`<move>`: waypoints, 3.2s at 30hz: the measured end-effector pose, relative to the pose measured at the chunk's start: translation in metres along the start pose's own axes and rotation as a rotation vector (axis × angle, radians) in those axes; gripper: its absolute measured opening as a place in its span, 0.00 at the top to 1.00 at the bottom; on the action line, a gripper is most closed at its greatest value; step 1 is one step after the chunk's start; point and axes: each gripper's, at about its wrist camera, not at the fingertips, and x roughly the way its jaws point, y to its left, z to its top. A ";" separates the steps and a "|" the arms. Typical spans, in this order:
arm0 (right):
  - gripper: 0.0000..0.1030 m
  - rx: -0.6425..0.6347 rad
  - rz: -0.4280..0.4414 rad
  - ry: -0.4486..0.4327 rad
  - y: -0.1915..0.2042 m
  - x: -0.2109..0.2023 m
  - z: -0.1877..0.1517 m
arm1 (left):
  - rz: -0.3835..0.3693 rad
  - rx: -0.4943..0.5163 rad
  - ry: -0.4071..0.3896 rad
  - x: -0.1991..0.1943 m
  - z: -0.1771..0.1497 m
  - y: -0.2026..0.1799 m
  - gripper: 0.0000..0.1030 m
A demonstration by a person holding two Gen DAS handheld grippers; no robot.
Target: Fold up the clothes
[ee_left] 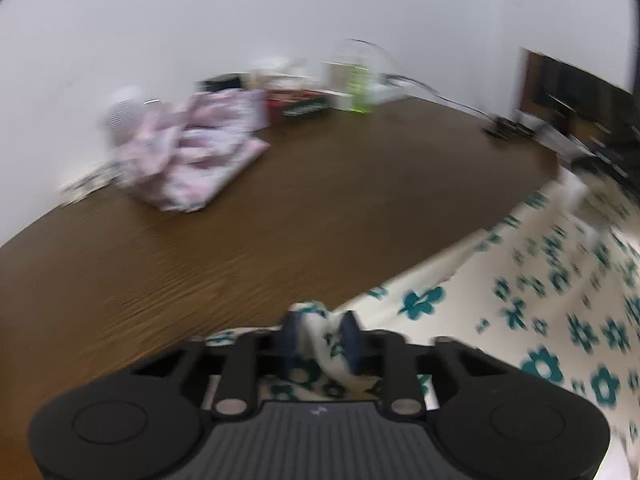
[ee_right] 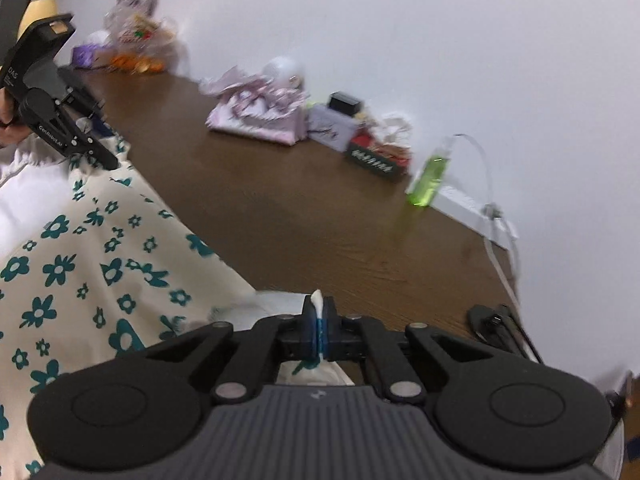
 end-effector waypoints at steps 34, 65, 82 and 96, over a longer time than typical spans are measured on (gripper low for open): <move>0.46 -0.303 -0.105 0.003 0.037 0.016 0.002 | 0.152 -0.101 -0.132 -0.074 -0.020 -0.014 0.75; 0.76 0.188 0.048 0.173 0.040 0.000 0.007 | -0.124 0.125 -0.119 -0.167 -0.105 -0.135 0.45; 0.38 0.200 0.125 0.137 0.028 -0.046 0.003 | -0.154 -0.015 -0.091 -0.183 -0.132 -0.096 0.45; 0.40 0.017 0.488 0.025 0.101 -0.141 -0.069 | -0.261 0.090 -0.189 -0.223 -0.158 -0.122 0.35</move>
